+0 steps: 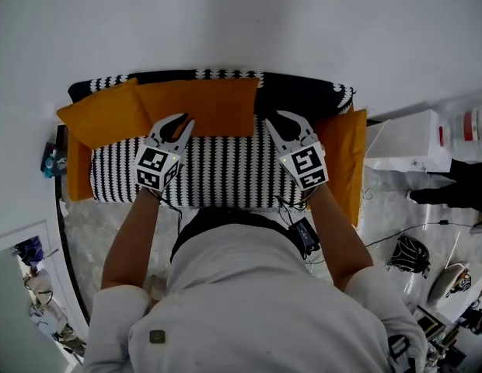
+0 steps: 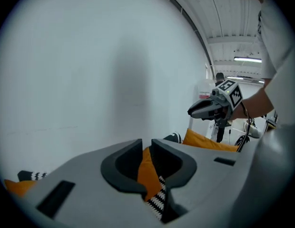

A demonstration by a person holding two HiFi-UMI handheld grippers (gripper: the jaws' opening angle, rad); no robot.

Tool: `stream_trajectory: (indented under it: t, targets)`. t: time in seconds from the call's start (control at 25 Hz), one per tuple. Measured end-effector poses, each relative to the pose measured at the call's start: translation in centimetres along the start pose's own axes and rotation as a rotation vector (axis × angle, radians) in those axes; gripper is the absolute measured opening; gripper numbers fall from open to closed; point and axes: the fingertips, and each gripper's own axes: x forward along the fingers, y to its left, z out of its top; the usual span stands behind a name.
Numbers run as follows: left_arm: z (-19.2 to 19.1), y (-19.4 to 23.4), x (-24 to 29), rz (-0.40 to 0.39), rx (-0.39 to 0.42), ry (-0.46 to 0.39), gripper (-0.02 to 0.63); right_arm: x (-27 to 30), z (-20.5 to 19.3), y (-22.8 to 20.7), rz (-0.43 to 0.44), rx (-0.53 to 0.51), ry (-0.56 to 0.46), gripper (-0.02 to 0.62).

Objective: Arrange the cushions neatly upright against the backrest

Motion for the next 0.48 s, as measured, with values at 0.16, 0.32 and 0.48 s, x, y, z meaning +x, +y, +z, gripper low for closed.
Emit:
stream_trajectory:
  t: [0.16,0.32,0.48]
  targets:
    - [2.7,-1.7,-2.5,0.046,-0.013,-0.074,0.053,-2.9,2.6,0.8,-0.029,-0.008,-0.076,0.049]
    - [4.5,-3.1,-3.7,0.079,-0.038,-0.129,0.014,-4.9,3.9,1.8,-0.036,-0.005,-0.133,0.033]
    - [5.3,-4.7,-4.0,0.070,-0.034,-0.149,0.009,-6.1,4.2,2.1,-0.039,0.020,-0.164,0.028]
